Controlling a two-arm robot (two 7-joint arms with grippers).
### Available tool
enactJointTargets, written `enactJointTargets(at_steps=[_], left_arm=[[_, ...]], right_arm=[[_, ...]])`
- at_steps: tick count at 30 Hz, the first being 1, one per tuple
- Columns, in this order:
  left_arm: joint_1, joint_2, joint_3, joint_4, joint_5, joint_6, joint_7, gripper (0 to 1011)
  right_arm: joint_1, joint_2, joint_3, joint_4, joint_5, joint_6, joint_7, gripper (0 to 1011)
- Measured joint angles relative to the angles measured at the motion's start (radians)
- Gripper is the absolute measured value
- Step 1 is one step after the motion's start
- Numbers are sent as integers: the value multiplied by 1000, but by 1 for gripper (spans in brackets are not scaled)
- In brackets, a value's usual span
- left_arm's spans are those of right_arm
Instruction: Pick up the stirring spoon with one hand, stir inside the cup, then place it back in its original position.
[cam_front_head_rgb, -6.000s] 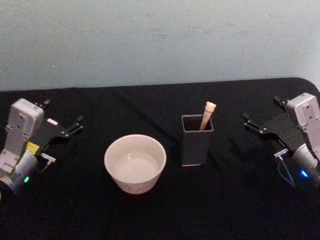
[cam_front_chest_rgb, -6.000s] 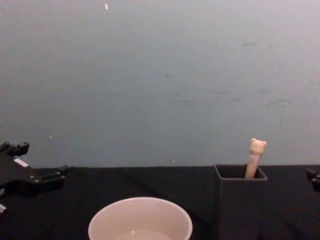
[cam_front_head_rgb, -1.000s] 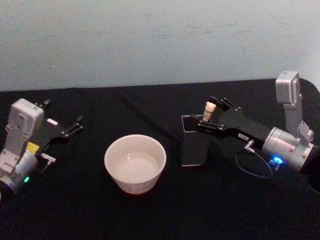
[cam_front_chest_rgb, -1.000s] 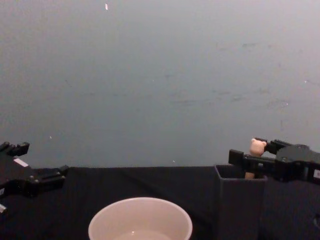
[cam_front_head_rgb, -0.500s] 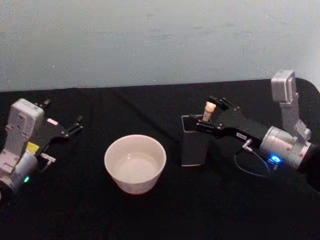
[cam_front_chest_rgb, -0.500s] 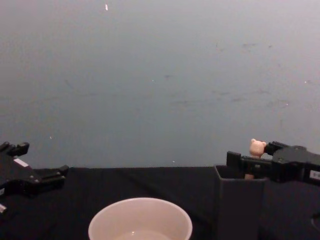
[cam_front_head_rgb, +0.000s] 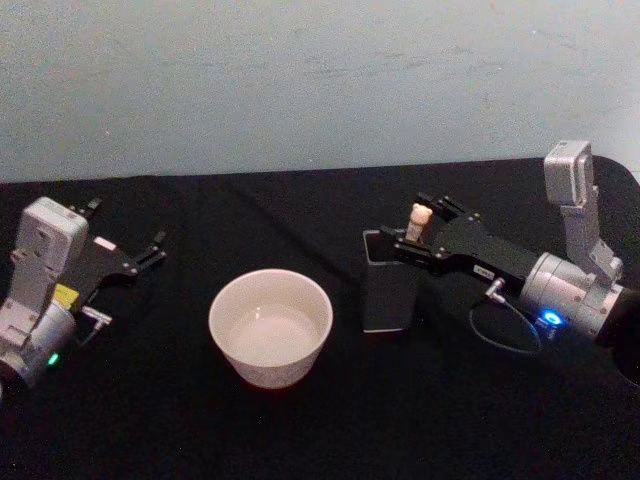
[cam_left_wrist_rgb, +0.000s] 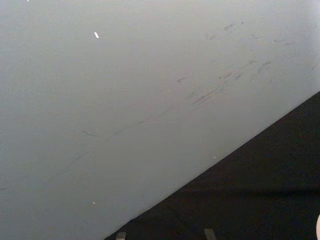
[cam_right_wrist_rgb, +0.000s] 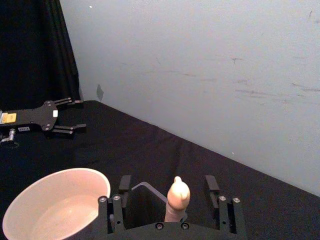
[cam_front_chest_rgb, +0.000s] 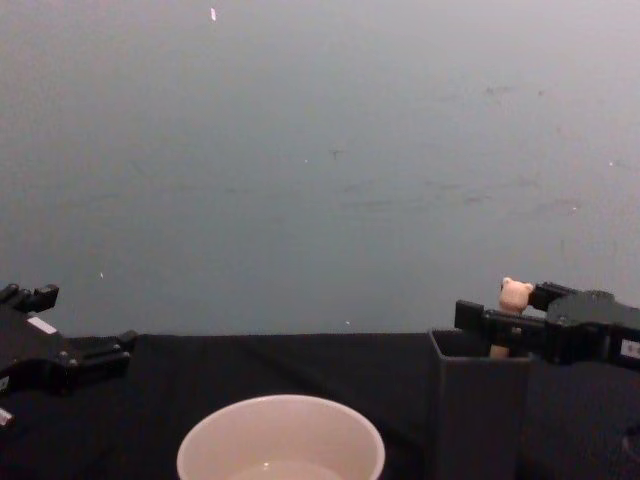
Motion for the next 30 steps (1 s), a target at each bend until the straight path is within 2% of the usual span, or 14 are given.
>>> enactJointTargets(at_steps=[3, 7, 9, 11, 13, 15, 16, 22, 25, 30], left_arm=[[0, 0, 0, 0, 0, 0, 0, 1001], [0, 0, 0, 0, 0, 0, 0, 1001], [0, 0, 0, 0, 0, 0, 0, 1001], [0, 0, 0, 0, 0, 0, 0, 1001], [0, 0, 0, 0, 0, 0, 0, 1001], [0, 0, 0, 0, 0, 0, 0, 1001], [0, 0, 0, 0, 0, 0, 0, 1001], [0, 0, 0, 0, 0, 0, 0, 1001], [0, 0, 0, 0, 0, 0, 0, 1001], [0, 0, 0, 0, 0, 0, 0, 1001]], right_arm=[[0, 0, 0, 0, 0, -1, 0, 903], [-1, 0, 1, 0, 1, -1, 0, 761], [-1, 0, 1, 0, 1, -1, 1, 733], [-1, 0, 1, 0, 1, -1, 1, 622], [-1, 0, 1, 0, 2, -2, 1, 591], [-1, 0, 1, 0, 2, -2, 1, 503], [-1, 0, 1, 0, 2, -2, 1, 503], [-1, 0, 1, 0, 2, -2, 2, 277], [-1, 0, 1, 0, 2, -2, 2, 212], [-1, 0, 1, 0, 2, -2, 2, 212]])
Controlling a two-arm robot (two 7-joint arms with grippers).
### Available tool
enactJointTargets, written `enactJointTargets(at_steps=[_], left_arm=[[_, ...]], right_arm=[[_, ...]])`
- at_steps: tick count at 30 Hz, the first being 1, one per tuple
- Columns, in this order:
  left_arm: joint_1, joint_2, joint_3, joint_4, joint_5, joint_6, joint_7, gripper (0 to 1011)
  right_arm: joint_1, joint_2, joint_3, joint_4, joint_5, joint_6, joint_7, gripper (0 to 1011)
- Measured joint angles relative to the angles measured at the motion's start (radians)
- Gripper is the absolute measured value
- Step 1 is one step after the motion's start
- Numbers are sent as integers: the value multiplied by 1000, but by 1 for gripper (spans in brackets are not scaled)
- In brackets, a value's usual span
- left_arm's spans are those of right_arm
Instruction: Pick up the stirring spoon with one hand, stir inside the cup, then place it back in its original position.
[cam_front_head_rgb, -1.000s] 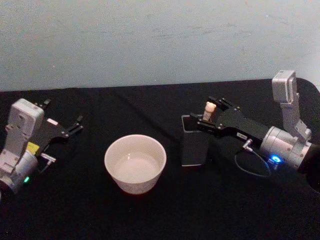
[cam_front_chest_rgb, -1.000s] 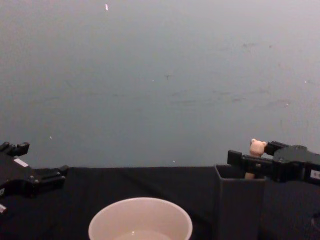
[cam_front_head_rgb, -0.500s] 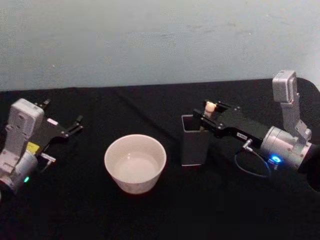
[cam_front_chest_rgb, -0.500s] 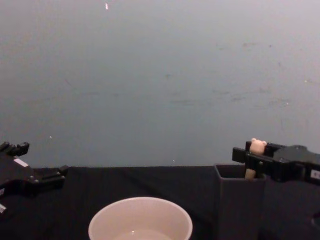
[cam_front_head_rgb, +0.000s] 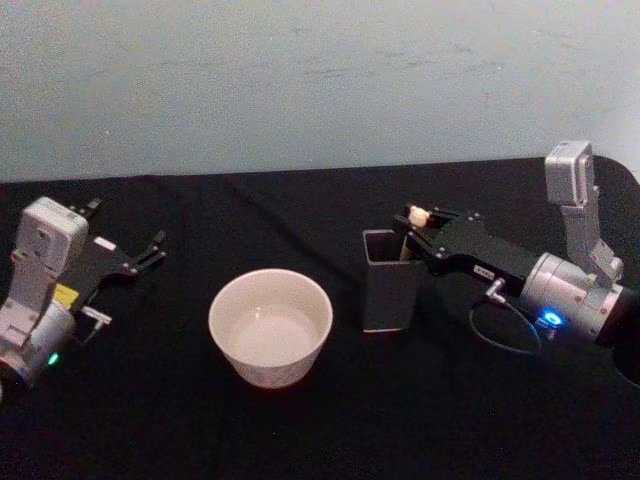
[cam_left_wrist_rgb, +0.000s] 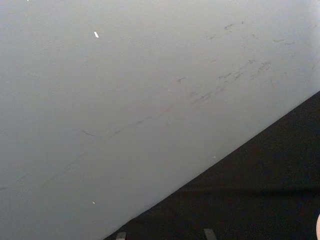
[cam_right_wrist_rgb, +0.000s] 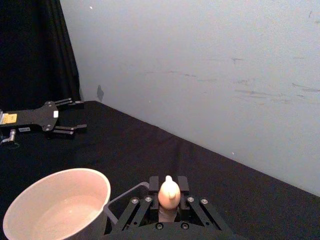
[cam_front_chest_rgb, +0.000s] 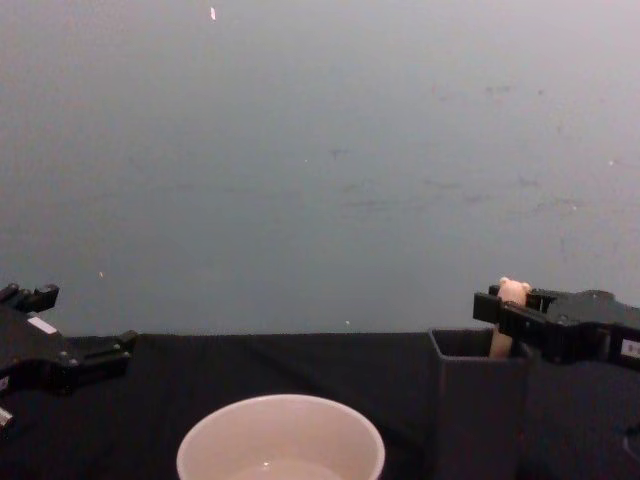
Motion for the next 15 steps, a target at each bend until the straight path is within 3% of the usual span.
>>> enactJointTargets(at_steps=[7, 15], left_arm=[[0, 0, 0, 0, 0, 0, 0, 1001], [0, 0, 0, 0, 0, 0, 0, 1002]], right_arm=[[-1, 0, 0, -3, 0, -1, 1, 212], [-12, 7, 9, -59, 10, 3, -2, 212]])
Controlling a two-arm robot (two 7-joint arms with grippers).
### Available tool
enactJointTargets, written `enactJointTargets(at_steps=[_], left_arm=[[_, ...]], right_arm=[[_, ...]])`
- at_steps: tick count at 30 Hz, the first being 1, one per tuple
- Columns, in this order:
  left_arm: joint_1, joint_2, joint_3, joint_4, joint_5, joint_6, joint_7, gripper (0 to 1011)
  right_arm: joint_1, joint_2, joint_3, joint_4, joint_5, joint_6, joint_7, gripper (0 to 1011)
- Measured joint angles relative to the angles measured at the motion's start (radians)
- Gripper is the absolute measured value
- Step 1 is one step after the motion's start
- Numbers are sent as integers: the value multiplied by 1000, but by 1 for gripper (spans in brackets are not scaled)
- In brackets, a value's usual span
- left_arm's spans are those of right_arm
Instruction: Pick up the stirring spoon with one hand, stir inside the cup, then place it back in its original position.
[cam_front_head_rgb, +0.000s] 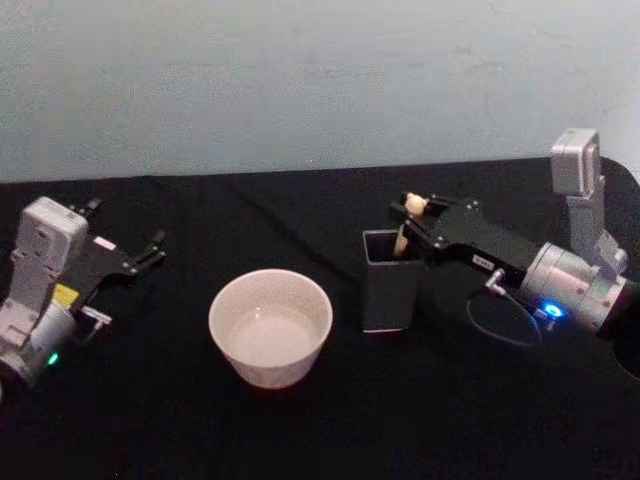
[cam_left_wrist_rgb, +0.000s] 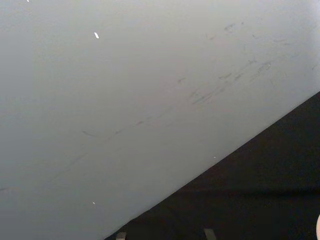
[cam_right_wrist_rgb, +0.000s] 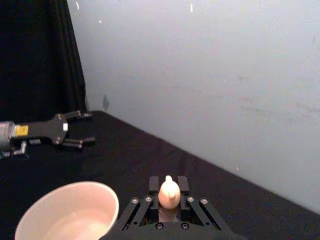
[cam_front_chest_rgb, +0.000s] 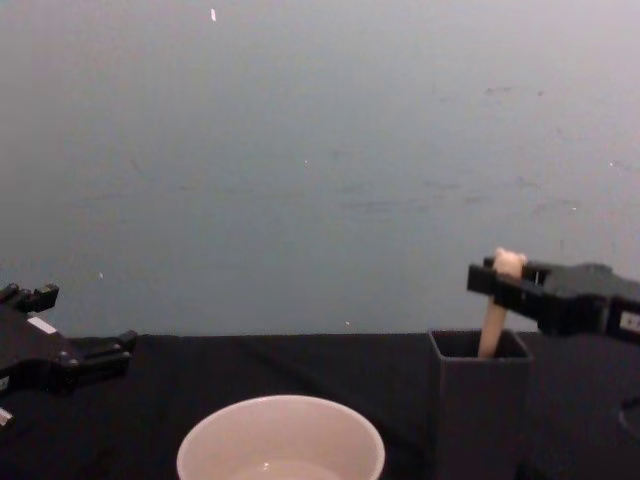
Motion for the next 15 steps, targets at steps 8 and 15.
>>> enactJointTargets(at_steps=[8, 15], left_arm=[[0, 0, 0, 0, 0, 0, 0, 1001], [0, 0, 0, 0, 0, 0, 0, 1001]], right_arm=[[-21, 15, 30, -94, 20, -6, -23, 212], [-45, 29, 65, -176, 37, -38, -40, 212]])
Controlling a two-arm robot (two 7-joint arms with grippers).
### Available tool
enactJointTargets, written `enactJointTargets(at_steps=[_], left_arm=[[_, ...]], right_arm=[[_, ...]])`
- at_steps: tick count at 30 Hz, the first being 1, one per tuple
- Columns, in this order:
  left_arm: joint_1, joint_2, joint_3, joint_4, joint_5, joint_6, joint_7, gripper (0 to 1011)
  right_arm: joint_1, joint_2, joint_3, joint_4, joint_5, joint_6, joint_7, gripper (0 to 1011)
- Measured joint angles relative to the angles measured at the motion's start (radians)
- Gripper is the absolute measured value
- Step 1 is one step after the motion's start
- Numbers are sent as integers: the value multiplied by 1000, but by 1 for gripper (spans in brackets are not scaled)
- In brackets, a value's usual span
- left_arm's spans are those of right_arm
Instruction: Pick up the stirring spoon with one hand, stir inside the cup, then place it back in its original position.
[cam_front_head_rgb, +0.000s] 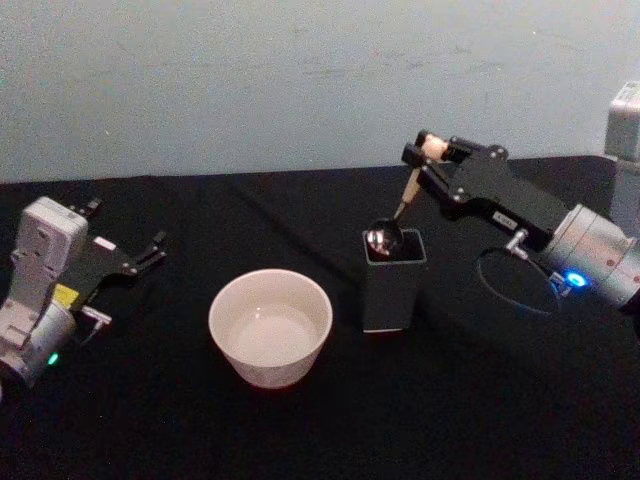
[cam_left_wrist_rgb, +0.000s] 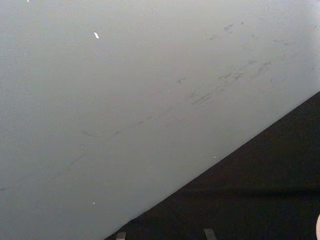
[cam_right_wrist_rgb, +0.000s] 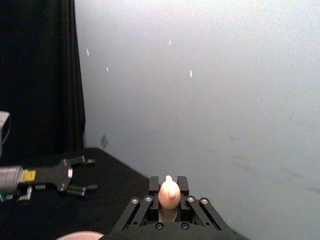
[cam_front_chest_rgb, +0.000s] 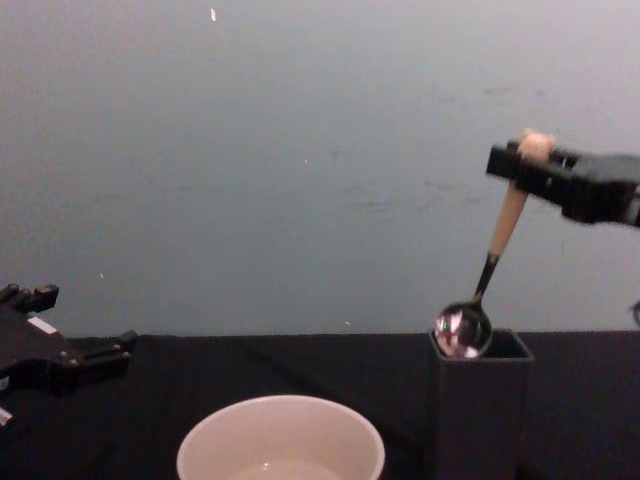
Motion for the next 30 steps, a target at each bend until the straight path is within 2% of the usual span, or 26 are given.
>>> enactJointTargets(at_steps=[8, 12, 17, 30], left_arm=[[0, 0, 0, 0, 0, 0, 0, 1001], [0, 0, 0, 0, 0, 0, 0, 1001], [0, 0, 0, 0, 0, 0, 0, 1001], [0, 0, 0, 0, 0, 0, 0, 1001]], right_arm=[[-12, 1, 22, -44, 15, -34, -2, 212], [-5, -9, 17, -44, 17, -42, 5, 212], [19, -29, -11, -28, 15, -46, 27, 212], [110, -94, -137, 92, -38, -61, 104, 212]])
